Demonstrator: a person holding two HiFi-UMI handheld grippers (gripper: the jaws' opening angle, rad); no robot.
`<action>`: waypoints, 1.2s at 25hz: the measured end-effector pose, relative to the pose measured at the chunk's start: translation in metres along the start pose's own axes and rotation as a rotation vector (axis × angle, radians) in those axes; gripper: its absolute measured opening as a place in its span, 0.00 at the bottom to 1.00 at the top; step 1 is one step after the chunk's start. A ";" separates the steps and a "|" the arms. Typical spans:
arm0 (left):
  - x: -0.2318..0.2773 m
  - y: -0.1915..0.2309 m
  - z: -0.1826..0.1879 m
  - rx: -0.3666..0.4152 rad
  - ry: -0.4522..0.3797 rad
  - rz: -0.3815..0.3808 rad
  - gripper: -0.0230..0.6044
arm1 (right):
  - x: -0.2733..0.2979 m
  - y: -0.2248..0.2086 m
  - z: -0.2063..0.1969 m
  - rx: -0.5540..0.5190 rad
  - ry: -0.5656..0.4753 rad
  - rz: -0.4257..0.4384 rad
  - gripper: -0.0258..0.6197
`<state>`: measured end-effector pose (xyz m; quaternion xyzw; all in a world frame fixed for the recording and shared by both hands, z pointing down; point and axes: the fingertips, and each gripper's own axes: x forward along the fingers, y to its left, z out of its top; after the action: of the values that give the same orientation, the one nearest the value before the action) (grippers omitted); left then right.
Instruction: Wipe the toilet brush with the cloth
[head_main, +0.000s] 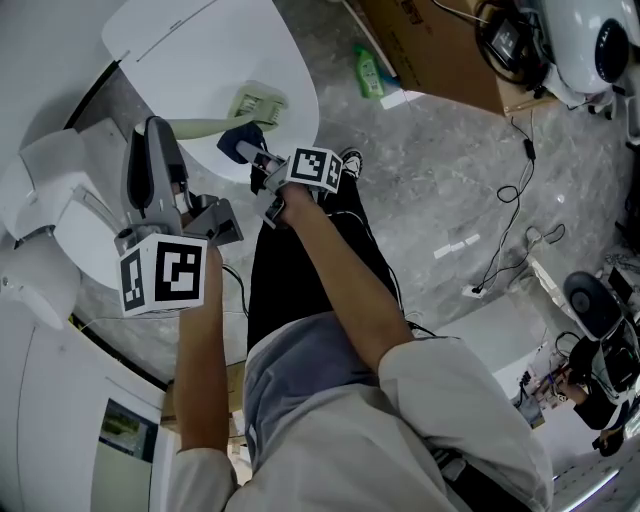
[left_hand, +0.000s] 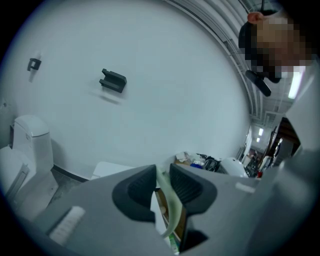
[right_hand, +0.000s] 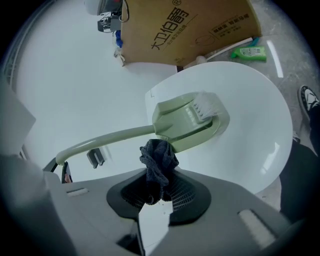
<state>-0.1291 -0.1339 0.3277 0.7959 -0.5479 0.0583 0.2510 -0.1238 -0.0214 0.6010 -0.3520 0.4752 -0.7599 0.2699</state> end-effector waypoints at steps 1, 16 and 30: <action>0.000 0.000 0.000 0.000 -0.001 0.001 0.04 | -0.002 -0.001 0.000 -0.002 0.002 -0.002 0.17; -0.003 -0.001 0.000 0.002 -0.011 0.015 0.04 | -0.019 -0.009 0.003 0.004 0.007 -0.007 0.17; -0.005 -0.002 -0.002 0.008 -0.019 0.019 0.04 | -0.034 -0.023 0.009 0.009 0.002 -0.016 0.17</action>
<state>-0.1293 -0.1285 0.3268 0.7923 -0.5575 0.0552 0.2418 -0.0981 0.0084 0.6157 -0.3540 0.4692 -0.7645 0.2648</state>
